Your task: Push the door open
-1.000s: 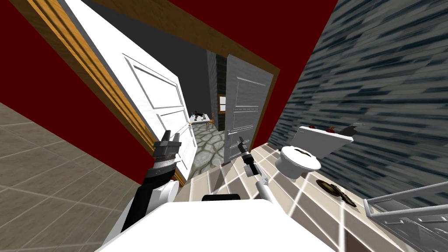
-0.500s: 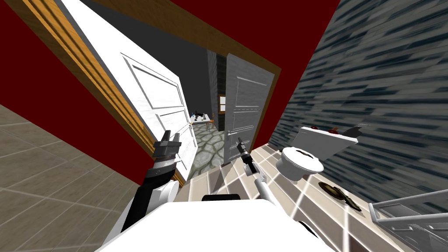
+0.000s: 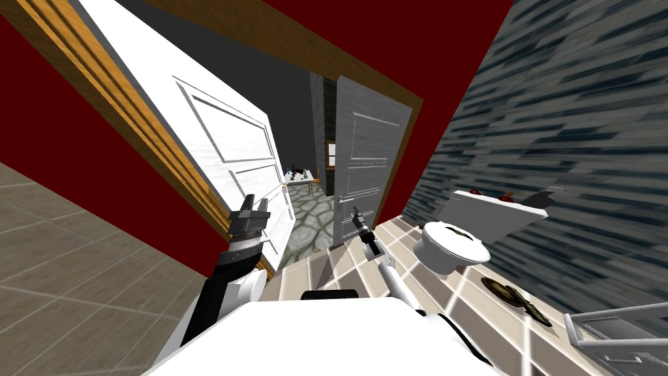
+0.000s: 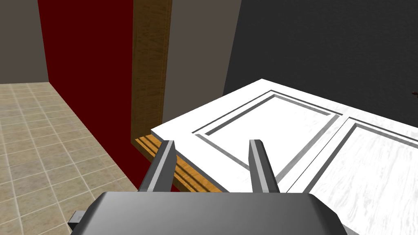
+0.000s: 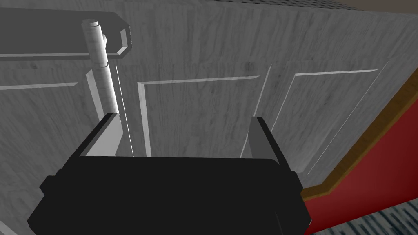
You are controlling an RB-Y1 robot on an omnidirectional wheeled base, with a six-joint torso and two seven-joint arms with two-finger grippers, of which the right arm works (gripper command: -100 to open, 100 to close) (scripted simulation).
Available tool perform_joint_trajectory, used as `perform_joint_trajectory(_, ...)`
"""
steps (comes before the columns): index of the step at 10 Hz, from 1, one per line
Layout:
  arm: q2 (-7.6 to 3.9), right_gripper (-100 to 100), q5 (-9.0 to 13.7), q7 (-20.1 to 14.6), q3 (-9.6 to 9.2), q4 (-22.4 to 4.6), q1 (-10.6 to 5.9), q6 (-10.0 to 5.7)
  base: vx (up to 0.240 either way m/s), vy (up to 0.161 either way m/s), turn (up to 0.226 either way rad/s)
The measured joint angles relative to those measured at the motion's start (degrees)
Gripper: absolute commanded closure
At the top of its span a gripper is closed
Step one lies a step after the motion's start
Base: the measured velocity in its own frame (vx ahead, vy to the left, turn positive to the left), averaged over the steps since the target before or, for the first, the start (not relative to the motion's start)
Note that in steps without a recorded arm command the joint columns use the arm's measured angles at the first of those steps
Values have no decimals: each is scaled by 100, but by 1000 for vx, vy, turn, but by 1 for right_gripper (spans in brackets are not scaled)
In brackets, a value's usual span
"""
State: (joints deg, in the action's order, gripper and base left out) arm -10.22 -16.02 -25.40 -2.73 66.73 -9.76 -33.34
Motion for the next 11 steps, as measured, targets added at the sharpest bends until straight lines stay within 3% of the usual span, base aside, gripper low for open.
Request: perform_joint_trajectory(11, -226, -100, -342, -596, -128, -1889, -1063, 82, 47, -46, 31)
